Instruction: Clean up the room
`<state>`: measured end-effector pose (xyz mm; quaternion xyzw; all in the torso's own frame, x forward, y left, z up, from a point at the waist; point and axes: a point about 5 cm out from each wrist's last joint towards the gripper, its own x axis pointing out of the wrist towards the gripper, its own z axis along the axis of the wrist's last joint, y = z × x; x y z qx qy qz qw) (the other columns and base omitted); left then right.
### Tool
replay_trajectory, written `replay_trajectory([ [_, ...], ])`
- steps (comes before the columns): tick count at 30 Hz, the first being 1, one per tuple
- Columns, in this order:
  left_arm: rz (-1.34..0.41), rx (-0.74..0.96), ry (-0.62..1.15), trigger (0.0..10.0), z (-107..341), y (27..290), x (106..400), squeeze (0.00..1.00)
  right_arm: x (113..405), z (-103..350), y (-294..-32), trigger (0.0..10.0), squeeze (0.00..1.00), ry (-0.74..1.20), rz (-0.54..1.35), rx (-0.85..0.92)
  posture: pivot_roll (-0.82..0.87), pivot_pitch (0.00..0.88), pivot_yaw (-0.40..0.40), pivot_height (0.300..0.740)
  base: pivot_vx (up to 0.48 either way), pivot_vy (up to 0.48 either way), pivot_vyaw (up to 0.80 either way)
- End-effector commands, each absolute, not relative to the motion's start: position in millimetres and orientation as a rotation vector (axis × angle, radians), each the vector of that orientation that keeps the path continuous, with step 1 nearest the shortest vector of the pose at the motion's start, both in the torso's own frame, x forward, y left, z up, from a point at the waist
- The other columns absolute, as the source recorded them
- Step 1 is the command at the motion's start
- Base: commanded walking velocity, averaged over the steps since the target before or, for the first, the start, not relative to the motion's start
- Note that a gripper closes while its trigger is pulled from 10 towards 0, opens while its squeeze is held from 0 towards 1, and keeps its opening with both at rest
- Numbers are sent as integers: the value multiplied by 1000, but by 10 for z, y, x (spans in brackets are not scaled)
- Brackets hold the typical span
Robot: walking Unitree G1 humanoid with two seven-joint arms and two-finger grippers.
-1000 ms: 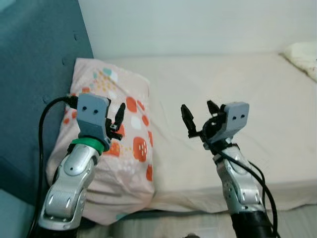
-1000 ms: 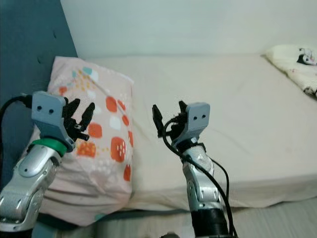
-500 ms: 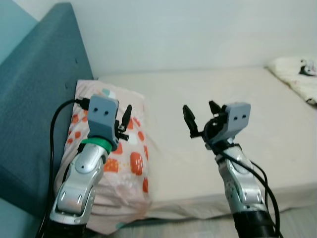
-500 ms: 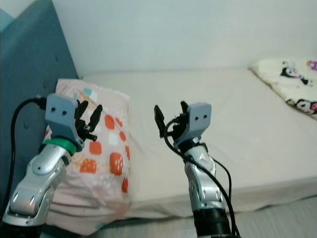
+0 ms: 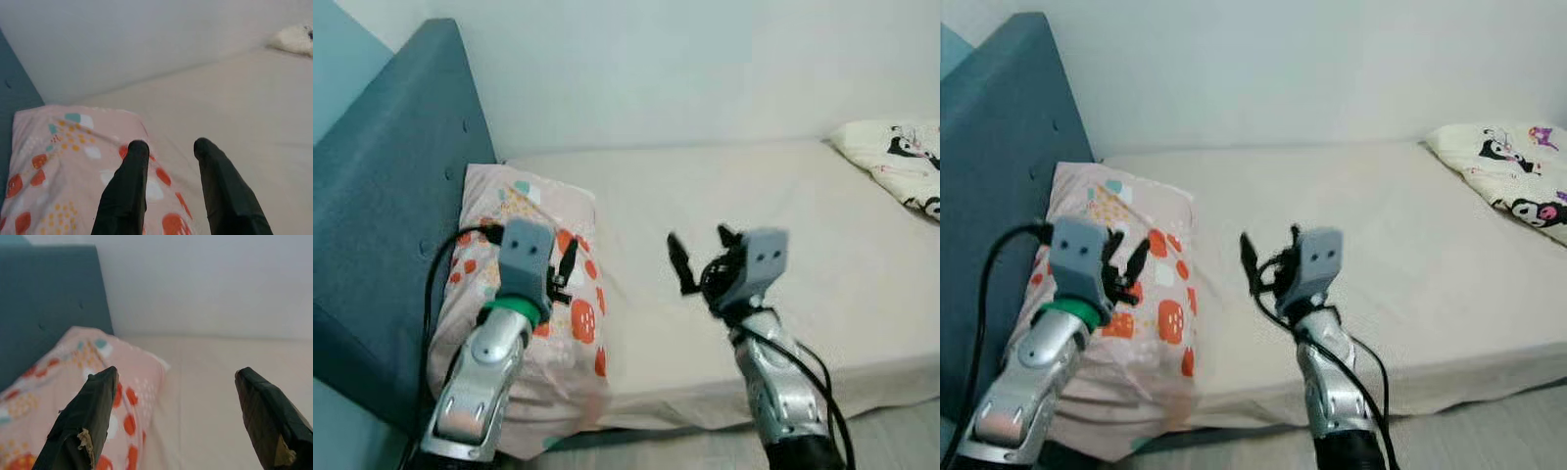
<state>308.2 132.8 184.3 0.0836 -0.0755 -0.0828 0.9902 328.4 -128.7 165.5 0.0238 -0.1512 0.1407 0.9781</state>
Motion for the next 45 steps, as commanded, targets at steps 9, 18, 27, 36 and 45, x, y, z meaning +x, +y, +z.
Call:
replay_trajectory([
  [9, -212, 192, -25, 10000, 1416, 1327, 3033, 0, 3076, 1393, -1359, 10000, 0, -282, 191, -22, -117, 39, 54, 740, 0, 0, 0],
  [18, -248, 172, -31, 10000, 1369, 1152, 3163, 0, 2992, 1303, -1491, 10000, 0, -268, 112, -55, -174, 29, 81, 740, 0, 0, 0],
  [27, -238, 152, -48, 10000, 1364, 1159, 3157, 0, 3041, 1304, -1384, 10000, 0, -261, 139, -41, -145, 36, 65, 740, 0, 0, 0],
  [36, -230, 153, -36, 10000, 1334, 1162, 3162, 0, 3061, 1307, -1361, 10000, 0, -261, 146, -37, -146, 31, 60, 740, 0, 0, 0],
  [45, -232, 148, -39, 10000, 1330, 1137, 3163, 0, 3076, 1304, -1364, 10000, 0, -258, 154, -44, -143, 30, 52, 740, 0, 0, 0],
])
